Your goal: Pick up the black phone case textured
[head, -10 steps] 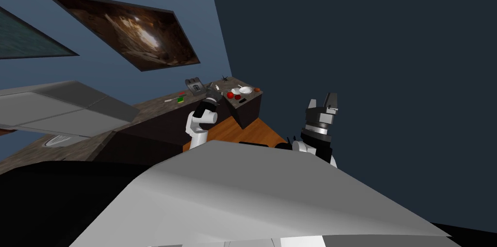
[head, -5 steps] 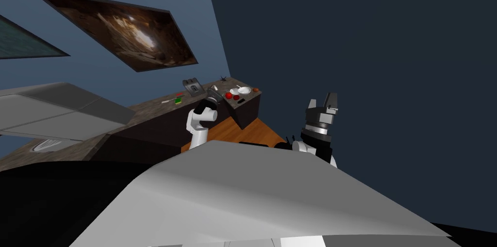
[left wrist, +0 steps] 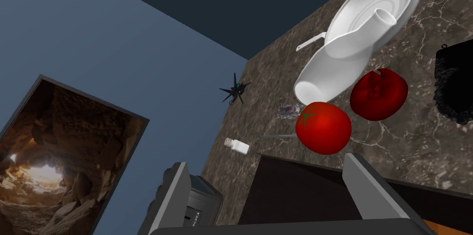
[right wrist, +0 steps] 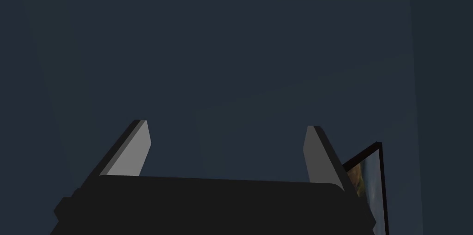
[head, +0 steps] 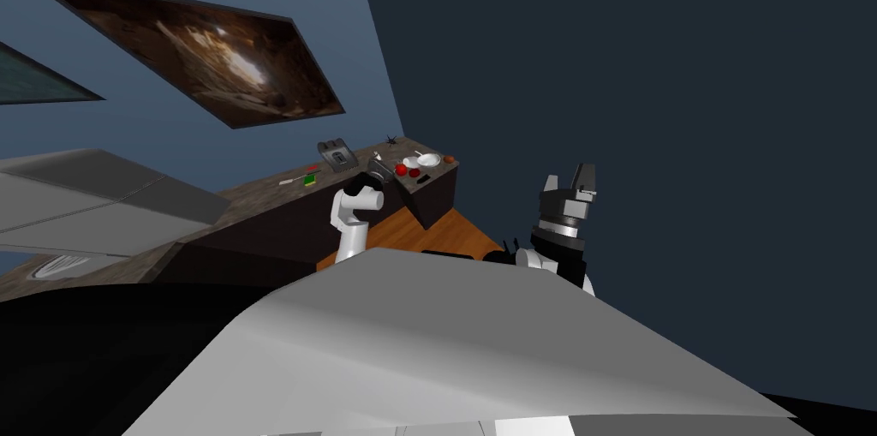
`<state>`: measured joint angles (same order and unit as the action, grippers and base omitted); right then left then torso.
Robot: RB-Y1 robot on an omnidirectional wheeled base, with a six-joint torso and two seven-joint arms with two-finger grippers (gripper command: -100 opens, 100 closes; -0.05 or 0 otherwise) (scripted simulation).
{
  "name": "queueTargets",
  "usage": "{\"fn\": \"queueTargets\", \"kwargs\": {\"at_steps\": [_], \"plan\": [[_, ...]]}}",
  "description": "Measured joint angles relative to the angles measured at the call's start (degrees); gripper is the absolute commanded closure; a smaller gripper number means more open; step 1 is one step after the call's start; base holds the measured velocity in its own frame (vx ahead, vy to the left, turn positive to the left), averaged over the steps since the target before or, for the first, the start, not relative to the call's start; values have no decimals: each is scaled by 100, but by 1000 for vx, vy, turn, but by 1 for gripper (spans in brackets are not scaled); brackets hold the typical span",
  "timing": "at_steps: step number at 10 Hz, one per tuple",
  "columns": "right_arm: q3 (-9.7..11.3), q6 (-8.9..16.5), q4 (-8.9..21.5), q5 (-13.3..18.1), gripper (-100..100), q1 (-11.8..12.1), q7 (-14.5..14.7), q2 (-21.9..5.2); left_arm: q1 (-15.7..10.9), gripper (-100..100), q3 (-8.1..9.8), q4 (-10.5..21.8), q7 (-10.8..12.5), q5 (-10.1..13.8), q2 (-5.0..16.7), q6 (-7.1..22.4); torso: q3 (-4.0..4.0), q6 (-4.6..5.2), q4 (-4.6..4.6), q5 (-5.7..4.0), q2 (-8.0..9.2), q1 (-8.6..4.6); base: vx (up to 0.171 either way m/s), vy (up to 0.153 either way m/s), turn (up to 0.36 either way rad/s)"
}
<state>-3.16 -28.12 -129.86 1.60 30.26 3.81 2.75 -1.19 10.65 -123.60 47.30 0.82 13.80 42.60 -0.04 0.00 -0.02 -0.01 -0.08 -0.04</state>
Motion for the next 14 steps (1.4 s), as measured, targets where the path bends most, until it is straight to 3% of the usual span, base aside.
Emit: {"fn": "queueTargets", "kwargs": {"at_steps": [14], "plan": [[-1,0,0,0,0,1,0,0,-549,-100,245,672,1013,375,270,2039,-1,-4,-1,1,-2,4,26,-4,-46]]}}
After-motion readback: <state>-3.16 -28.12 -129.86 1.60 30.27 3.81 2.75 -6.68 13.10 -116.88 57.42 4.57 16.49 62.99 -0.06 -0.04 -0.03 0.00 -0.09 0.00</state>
